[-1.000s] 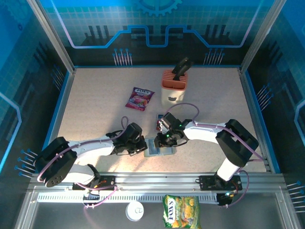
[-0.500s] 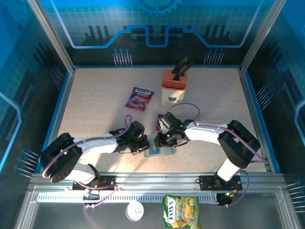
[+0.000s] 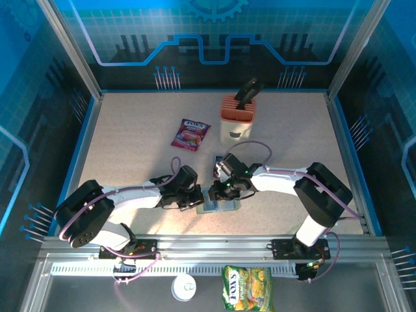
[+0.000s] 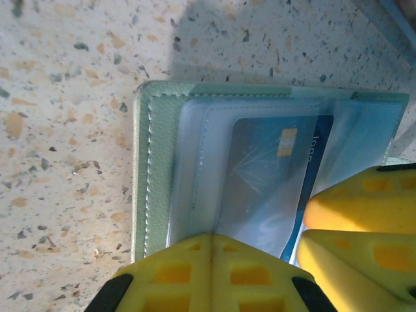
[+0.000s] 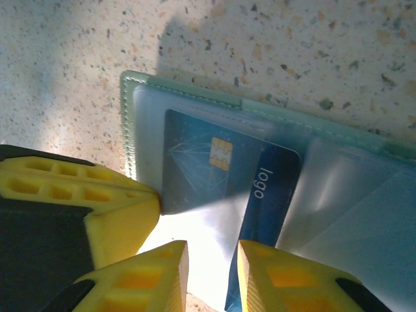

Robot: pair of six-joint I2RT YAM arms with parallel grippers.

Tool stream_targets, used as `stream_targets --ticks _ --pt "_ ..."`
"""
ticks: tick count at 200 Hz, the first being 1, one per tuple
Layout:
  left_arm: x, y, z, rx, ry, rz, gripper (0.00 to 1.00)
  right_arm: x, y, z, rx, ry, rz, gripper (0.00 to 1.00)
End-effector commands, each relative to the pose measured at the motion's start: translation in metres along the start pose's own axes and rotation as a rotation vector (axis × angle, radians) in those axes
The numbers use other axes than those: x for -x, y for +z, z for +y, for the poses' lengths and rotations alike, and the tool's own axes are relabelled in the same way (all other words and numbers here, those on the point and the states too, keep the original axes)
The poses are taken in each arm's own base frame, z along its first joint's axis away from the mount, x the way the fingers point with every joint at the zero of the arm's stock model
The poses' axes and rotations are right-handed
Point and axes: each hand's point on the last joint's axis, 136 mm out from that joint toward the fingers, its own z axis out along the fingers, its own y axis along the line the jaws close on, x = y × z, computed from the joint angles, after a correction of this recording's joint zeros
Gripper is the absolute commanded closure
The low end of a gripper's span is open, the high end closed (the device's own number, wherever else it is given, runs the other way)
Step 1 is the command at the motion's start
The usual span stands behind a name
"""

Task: Take the credit cards out of the card holder

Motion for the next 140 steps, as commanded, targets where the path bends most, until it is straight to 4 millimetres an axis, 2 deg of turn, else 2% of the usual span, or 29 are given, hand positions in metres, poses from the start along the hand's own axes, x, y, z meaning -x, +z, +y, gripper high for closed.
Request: stream_targets --ticks 1,34,71,109,140 --pt "-0.002 0.003 0.016 0.071 0.003 0.018 1.0 -0.01 0.008 -0.003 -0.004 0.01 0.038 0.74" --pt "-0.002 0.003 0.015 0.068 0.0 0.019 1.0 -0.01 0.011 0.002 0.031 0.016 0.043 0.75" --pt "-0.003 0.003 0.016 0.068 -0.001 0.017 1.0 -0.01 0.015 0.01 0.109 0.039 0.046 0.82" --pt "-0.003 0.002 0.016 0.067 -0.003 0.016 1.0 -0.015 0.017 -0.009 0.015 0.044 0.064 0.79" --pt "-0.002 0.002 0.016 0.073 -0.002 0.015 1.0 -0.017 0.011 -0.022 -0.075 0.024 0.064 0.78"
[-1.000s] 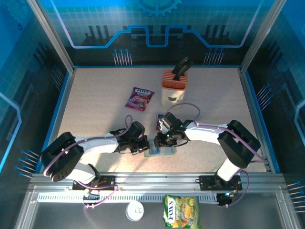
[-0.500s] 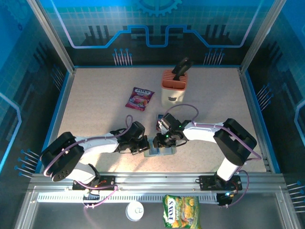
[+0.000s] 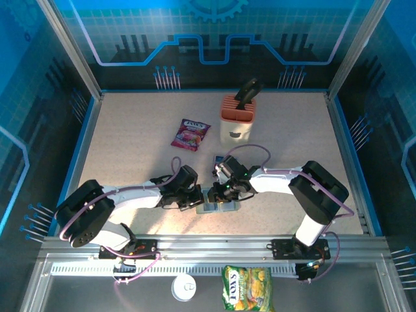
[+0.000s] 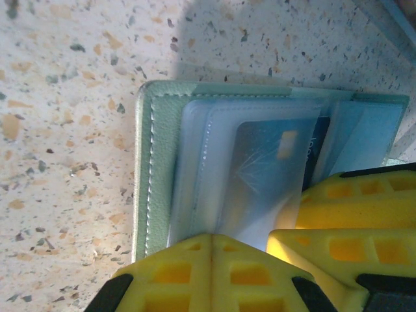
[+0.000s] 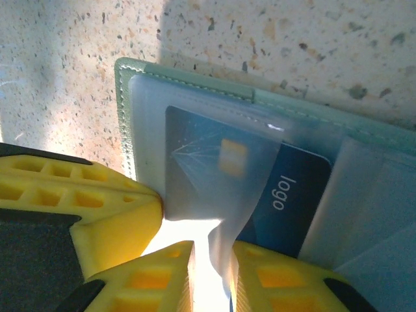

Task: Take the credit cards out of the card holder

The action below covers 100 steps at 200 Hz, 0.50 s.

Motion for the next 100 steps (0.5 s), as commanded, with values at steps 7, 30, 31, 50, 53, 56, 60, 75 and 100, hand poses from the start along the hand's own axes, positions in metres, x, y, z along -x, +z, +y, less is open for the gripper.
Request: stream_targets --ticks 7,30,31,50,53,56,60,75,100 --pt "-0.0021 0.0011 0.0165 0.072 -0.008 0.014 1.0 -0.0114 -0.0016 -0.0241 -0.131 0.0 0.038 0.78" --pt "-0.0029 0.0014 0.016 0.07 -0.006 0.016 1.0 -0.0094 -0.0036 -0.0216 -0.133 -0.011 0.037 0.78" --pt "-0.0026 0.0013 0.0162 0.071 -0.006 0.015 1.0 -0.0092 -0.0036 -0.0209 -0.13 -0.011 0.036 0.78" --pt "-0.0023 0.0007 0.0155 0.069 -0.007 0.014 1.0 -0.0087 -0.0026 -0.0177 -0.115 -0.01 0.04 0.78" --pt "-0.0022 0.0006 0.0157 0.07 -0.007 0.013 1.0 -0.0078 -0.003 -0.0171 -0.116 -0.011 0.038 0.78" --pt "-0.0022 0.0005 0.0156 0.07 -0.006 0.013 1.0 -0.0083 -0.0033 -0.0173 -0.121 -0.011 0.038 0.78" --pt "-0.0025 0.0004 0.0156 0.07 -0.006 0.014 1.0 -0.0084 -0.0036 -0.0184 -0.129 -0.011 0.039 0.78" --pt "-0.0019 0.0 0.0153 0.07 -0.007 0.013 1.0 -0.0092 -0.0047 -0.0206 -0.156 -0.02 0.04 0.78" --pt "-0.002 0.0005 0.0149 0.072 -0.005 0.016 1.0 -0.0094 -0.0079 -0.0205 -0.163 -0.027 0.037 0.78"
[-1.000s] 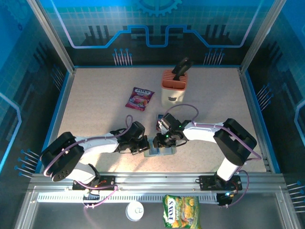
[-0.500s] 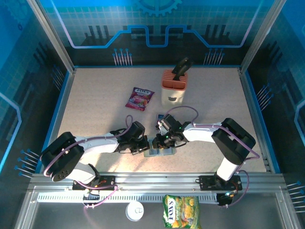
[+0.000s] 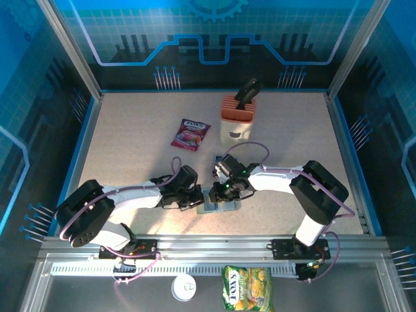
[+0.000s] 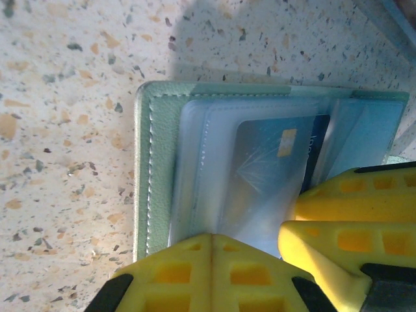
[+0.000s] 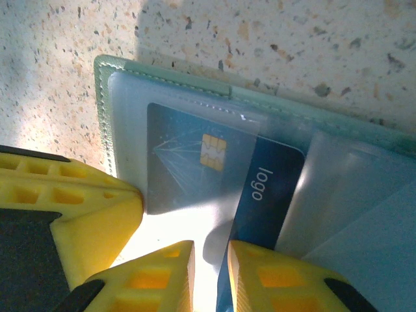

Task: Take the credit cards out of the card holder

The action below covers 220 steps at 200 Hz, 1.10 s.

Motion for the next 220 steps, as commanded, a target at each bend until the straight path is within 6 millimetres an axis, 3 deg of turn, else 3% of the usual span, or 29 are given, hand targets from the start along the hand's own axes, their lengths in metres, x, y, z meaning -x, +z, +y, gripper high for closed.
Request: stream_targets --ticks 1,51,80,220 --pt "-0.002 0.001 0.015 0.072 -0.005 0.016 1.0 -0.01 -0.002 -0.014 -0.084 -0.002 0.027 0.78" --pt "-0.002 0.002 0.016 0.083 -0.01 0.02 1.0 -0.002 -0.014 0.001 -0.005 0.002 -0.026 0.78" --pt "-0.003 0.001 0.017 0.087 -0.008 0.023 1.0 0.0 -0.018 -0.002 -0.004 0.014 -0.039 0.77" --pt "-0.003 0.001 0.016 0.092 -0.003 0.03 1.0 -0.008 -0.002 -0.014 0.037 0.072 0.001 0.76"
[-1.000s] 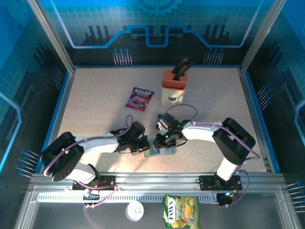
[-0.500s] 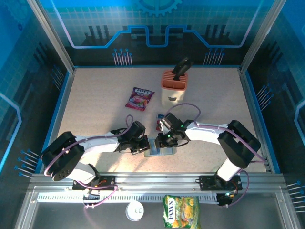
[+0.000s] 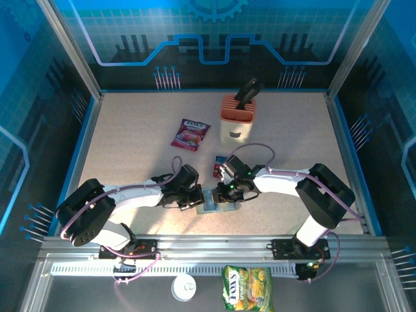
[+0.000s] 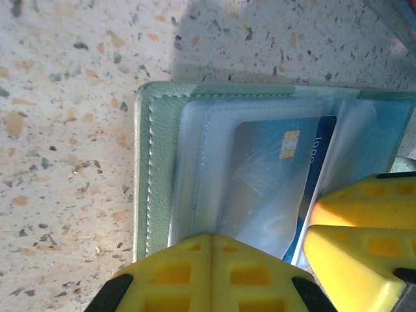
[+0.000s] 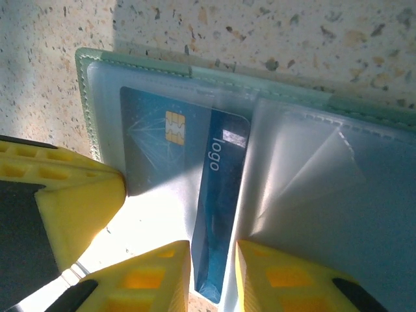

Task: Take the credit cards out of the card holder

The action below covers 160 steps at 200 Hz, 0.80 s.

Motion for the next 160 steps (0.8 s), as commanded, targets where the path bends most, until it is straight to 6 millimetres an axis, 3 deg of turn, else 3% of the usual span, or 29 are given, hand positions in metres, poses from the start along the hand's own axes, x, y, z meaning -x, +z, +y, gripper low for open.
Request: stream_targets --ticks 1,66,160 --pt "-0.003 0.001 0.015 0.067 0.003 0.017 1.0 -0.003 0.007 -0.006 0.019 0.037 0.023 0.76" --pt "-0.003 0.001 0.016 0.066 0.0 0.02 1.0 -0.004 0.011 -0.002 0.061 0.052 0.03 0.77" --pt "-0.005 0.002 0.018 0.075 -0.001 0.025 1.0 0.002 -0.005 0.015 0.121 0.046 -0.007 0.82"
